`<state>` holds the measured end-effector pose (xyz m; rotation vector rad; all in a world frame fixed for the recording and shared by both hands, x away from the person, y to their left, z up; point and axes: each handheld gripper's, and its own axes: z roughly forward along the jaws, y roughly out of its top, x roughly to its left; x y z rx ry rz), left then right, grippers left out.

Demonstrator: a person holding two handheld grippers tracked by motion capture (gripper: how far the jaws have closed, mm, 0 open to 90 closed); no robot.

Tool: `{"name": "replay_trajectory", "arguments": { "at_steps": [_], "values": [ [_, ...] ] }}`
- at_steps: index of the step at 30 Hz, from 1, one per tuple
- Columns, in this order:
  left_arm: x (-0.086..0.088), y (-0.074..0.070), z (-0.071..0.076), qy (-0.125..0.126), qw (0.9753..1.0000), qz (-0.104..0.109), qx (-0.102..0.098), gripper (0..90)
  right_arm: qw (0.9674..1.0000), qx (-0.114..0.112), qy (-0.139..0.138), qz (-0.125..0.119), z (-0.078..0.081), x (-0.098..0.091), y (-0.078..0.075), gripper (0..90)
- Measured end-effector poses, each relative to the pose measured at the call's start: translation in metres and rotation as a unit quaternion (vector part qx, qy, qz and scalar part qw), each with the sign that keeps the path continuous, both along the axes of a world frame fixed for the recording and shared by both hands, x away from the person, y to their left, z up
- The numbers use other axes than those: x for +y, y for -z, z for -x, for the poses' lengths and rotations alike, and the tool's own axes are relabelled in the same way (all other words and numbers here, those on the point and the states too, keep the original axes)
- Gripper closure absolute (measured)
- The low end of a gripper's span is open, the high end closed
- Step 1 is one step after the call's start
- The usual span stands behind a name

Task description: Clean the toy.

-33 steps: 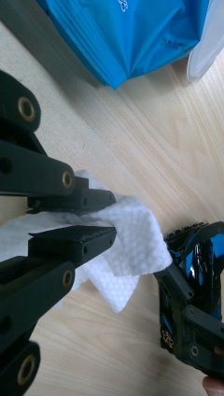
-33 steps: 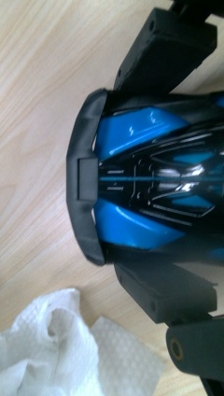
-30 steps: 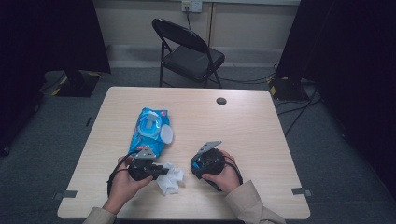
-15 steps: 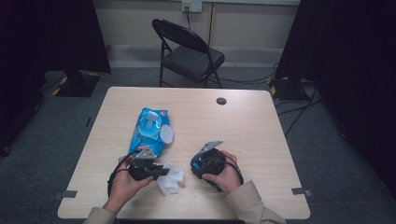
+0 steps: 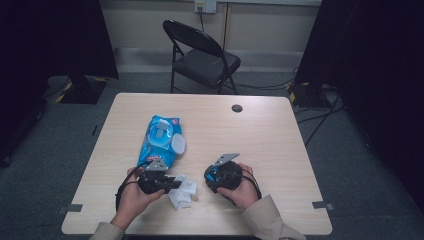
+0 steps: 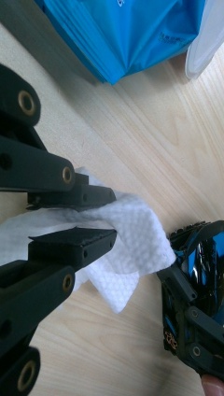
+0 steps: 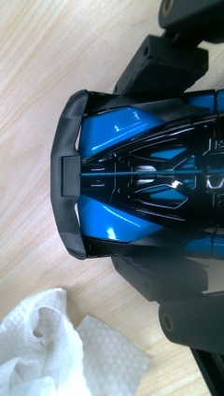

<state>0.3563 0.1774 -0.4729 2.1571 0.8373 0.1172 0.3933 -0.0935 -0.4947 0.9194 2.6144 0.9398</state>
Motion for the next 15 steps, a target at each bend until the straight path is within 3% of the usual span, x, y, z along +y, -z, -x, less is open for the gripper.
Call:
{"name": "replay_trajectory", "arguments": {
  "at_steps": [12,15],
  "values": [
    [-0.0014,0.0022,-0.0011,0.002,1.0,-0.003,-0.002,74.9,1.0,-0.003,0.002,-0.007,0.001,-0.001,0.0008,25.7],
    [-0.0012,0.0019,-0.0019,0.002,1.0,-0.005,-0.006,73.2,0.9997,0.005,0.006,-0.022,-0.0007,-0.0033,0.0009,25.8]
  ]
}}
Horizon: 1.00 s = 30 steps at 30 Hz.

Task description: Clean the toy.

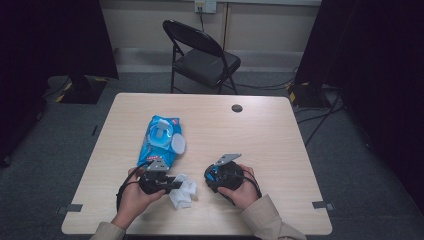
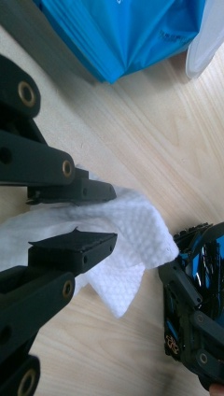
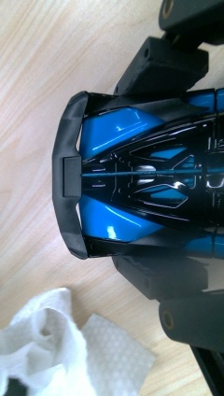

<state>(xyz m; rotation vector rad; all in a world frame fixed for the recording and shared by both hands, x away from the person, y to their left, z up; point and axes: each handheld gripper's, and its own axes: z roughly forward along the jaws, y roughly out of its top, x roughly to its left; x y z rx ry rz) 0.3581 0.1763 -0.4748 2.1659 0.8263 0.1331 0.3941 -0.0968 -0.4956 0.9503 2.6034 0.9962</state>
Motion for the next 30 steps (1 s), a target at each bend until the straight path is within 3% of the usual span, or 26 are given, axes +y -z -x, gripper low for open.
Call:
{"name": "replay_trajectory", "arguments": {
  "at_steps": [6,11,12,15,22,26,27,30],
  "values": [
    [0.001,-0.001,-0.001,-0.001,0.9999,0.003,-0.011,64.2,0.9998,-0.001,0.011,-0.019,0.0,-0.004,-0.005,25.8],
    [0.001,-0.003,-0.002,-0.007,1.0,0.006,-0.005,44.7,0.9985,-0.007,0.022,-0.049,0.0,-0.011,-0.013,25.8],
    [0.002,-0.005,-0.002,-0.011,0.9998,0.003,-0.017,41.4,0.9983,-0.01,0.024,-0.053,0.001,-0.012,-0.015,25.8],
    [0.004,-0.009,-0.003,-0.015,0.9996,0.005,-0.025,34.3,0.9972,-0.017,0.028,-0.068,0.002,-0.015,-0.022,25.8],
    [0.011,-0.022,0.0,-0.011,0.9992,0.018,-0.035,36.4,0.9947,-0.027,0.036,-0.092,0.005,-0.024,-0.031,25.8],
    [0.013,-0.031,0.004,0.004,0.9989,0.02,-0.042,39.1,0.993,-0.029,0.04,-0.107,0.006,-0.028,-0.034,25.7],
    [0.011,-0.032,0.008,0.018,0.999,0.022,-0.036,44.3,0.9923,-0.033,0.041,-0.112,0.008,-0.029,-0.036,25.8],
    [0.004,-0.024,0.012,0.036,0.9991,0.001,-0.023,48.8,0.9917,-0.038,0.044,-0.115,0.009,-0.03,-0.038,25.8]
  ]
}}
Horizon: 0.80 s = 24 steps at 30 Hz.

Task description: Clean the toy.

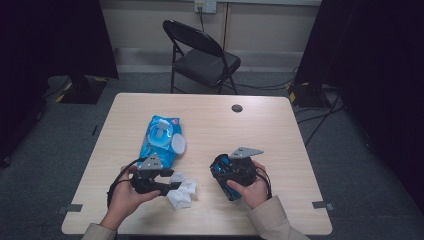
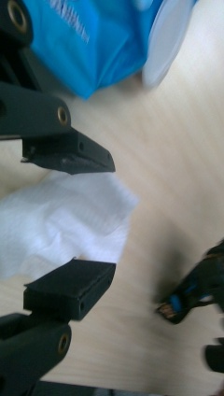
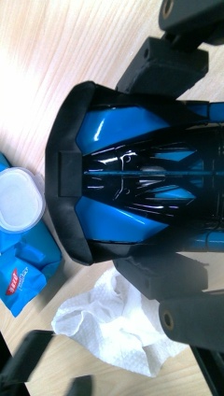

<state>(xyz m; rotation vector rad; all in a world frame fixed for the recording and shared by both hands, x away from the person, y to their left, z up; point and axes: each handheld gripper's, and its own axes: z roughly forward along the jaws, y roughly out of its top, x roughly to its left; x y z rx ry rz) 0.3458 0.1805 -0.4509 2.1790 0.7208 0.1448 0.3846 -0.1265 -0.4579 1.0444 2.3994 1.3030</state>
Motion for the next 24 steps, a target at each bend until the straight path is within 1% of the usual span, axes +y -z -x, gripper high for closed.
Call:
{"name": "replay_trajectory", "arguments": {
  "at_steps": [1,2,3,4,5,6,7,8,9,10,11,12,13,14,15,16,17,18,19,20,21,22,23,24],
  "values": [
    [-0.002,0.004,0.0,0.001,0.9999,-0.014,-0.003,50.8,1.0,-0.001,0.001,-0.002,0.0,0.0,0.0,25.7],
    [-0.003,0.007,-0.001,0.005,0.9998,-0.021,-0.002,50.9,1.0,0.001,0.001,-0.005,0.0,-0.001,-0.001,25.8],
    [-0.003,0.007,-0.001,0.005,0.9998,-0.021,-0.002,51.5,1.0,0.001,0.001,-0.005,0.0,-0.001,-0.001,25.8],
    [-0.004,0.013,-0.002,0.012,0.9995,-0.03,0.001,51.5,1.0,-0.001,0.001,-0.008,0.0,-0.002,-0.001,25.8],
    [-0.005,0.015,-0.002,0.014,0.9992,-0.037,0.0,50.5,0.9999,0.0,0.001,-0.011,0.001,-0.003,-0.002,25.7],
    [-0.007,0.019,-0.002,0.022,0.9985,-0.051,0.001,50.1,0.9999,-0.001,0.001,-0.011,0.001,-0.003,-0.002,25.8],
    [-0.008,0.021,-0.002,0.022,0.9982,-0.057,0.001,49.8,0.9999,-0.005,0.002,-0.012,0.002,-0.003,-0.002,25.8],
    [-0.009,0.025,-0.002,0.024,0.9972,-0.07,-0.001,47.7,0.9999,-0.004,0.001,-0.012,0.002,-0.003,-0.002,25.7],
    [-0.01,0.027,-0.003,0.028,0.9969,-0.074,0.002,45.5,0.9999,-0.004,0.002,-0.014,0.002,-0.004,-0.002,25.7],
    [-0.011,0.03,-0.003,0.032,0.9963,-0.08,0.007,45.3,0.9999,-0.005,0.003,-0.016,0.002,-0.005,-0.002,25.8],
    [-0.012,0.033,-0.003,0.034,0.9957,-0.086,0.006,44.9,0.9998,-0.003,0.002,-0.017,0.002,-0.006,-0.002,25.7],
    [-0.013,0.037,-0.003,0.039,0.9949,-0.093,-0.003,44.7,0.9998,-0.004,0.003,-0.018,0.002,-0.006,-0.002,25.8],
    [-0.014,0.037,-0.003,0.039,0.9945,-0.097,-0.009,45.6,0.9998,-0.006,0.005,-0.02,0.002,-0.007,-0.002,25.7],
    [-0.015,0.036,-0.003,0.033,0.9945,-0.099,-0.01,47.6,0.9998,-0.005,0.005,-0.02,0.002,-0.008,-0.002,25.8],
    [-0.015,0.035,-0.003,0.031,0.9941,-0.103,-0.012,53.9,0.9997,-0.005,0.007,-0.021,0.003,-0.009,-0.002,25.8],
    [-0.015,0.035,-0.003,0.028,0.9941,-0.104,-0.014,65.0,0.9997,-0.007,0.006,-0.021,0.003,-0.009,-0.002,25.8],
    [-0.015,0.034,-0.004,0.026,0.9933,-0.111,-0.017,73.7,0.9997,-0.007,0.005,-0.021,0.003,-0.009,-0.003,25.8],
    [-0.015,0.033,-0.004,0.018,0.9935,-0.111,-0.013,78.0,0.9997,-0.008,0.005,-0.021,0.004,-0.01,-0.003,25.8],
    [-0.015,0.032,-0.006,0.009,0.9946,-0.104,-0.003,80.4,0.9997,-0.008,0.003,-0.021,0.004,-0.01,-0.003,25.8],
    [-0.014,0.031,-0.007,0.004,0.9957,-0.093,-0.001,81.2,0.9997,-0.009,0.004,-0.022,0.005,-0.01,-0.004,25.8],
    [-0.013,0.028,-0.008,-0.002,0.997,-0.077,-0.005,81.5,0.9997,-0.011,0.005,-0.023,0.005,-0.01,-0.004,25.8],
    [-0.012,0.024,-0.009,-0.007,0.9984,-0.055,-0.005,81.7,0.9996,-0.011,0.004,-0.025,0.005,-0.011,-0.005,25.8],
    [-0.011,0.02,-0.01,-0.009,0.999,-0.043,-0.007,81.8,0.9995,-0.011,0.006,-0.028,0.005,-0.012,-0.005,25.8],
    [-0.01,0.015,-0.011,-0.01,0.9996,-0.023,-0.009,81.8,0.9994,-0.013,0.006,-0.031,0.005,-0.013,-0.006,25.8]
  ]
}}
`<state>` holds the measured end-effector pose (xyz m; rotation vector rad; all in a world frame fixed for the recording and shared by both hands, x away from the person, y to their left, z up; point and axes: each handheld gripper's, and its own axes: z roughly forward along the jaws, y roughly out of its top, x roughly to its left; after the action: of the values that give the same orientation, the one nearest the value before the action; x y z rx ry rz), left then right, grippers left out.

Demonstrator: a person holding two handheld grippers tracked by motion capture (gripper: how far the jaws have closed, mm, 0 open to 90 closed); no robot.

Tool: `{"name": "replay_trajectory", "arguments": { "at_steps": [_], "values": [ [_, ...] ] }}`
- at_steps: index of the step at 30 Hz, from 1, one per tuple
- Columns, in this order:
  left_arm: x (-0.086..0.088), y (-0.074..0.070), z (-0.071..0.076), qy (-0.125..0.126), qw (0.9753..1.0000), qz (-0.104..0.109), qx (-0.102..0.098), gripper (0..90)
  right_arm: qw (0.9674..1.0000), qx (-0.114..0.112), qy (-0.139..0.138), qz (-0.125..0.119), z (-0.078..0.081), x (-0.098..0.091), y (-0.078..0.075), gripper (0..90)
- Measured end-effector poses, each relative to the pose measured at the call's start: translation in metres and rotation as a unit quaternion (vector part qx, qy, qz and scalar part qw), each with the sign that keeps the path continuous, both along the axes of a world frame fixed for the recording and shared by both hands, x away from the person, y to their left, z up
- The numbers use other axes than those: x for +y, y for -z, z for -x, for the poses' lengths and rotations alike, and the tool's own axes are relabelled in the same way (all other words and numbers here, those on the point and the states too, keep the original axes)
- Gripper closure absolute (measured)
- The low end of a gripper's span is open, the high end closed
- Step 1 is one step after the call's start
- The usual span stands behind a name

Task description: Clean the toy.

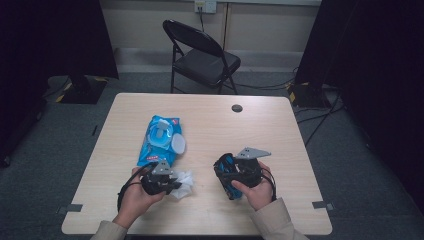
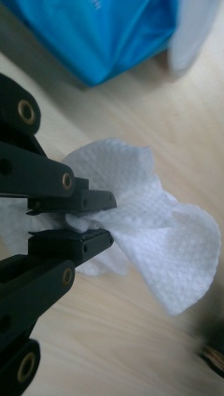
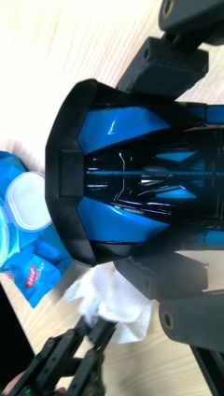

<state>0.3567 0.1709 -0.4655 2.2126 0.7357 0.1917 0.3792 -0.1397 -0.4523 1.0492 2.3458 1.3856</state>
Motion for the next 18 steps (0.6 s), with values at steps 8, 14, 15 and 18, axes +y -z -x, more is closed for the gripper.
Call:
{"name": "replay_trajectory", "arguments": {
  "at_steps": [8,14,15,18],
  "values": [
    [0.003,-0.019,-0.002,-0.003,0.9982,0.059,-0.003,81.7,0.9998,-0.013,0.002,-0.015,0.003,-0.006,-0.008,25.8],
    [0.002,-0.037,-0.007,-0.008,0.9942,0.108,0.002,81.6,0.9988,-0.026,-0.019,-0.035,0.005,-0.005,-0.016,25.8],
    [0.002,-0.04,-0.009,-0.009,0.9933,0.116,-0.002,81.7,0.9986,-0.027,-0.021,-0.041,0.005,-0.005,-0.016,25.8],
    [-0.004,-0.055,-0.016,-0.007,0.9873,0.159,0.001,81.8,0.998,-0.03,-0.028,-0.048,0.006,-0.005,-0.018,25.8]
  ]
}}
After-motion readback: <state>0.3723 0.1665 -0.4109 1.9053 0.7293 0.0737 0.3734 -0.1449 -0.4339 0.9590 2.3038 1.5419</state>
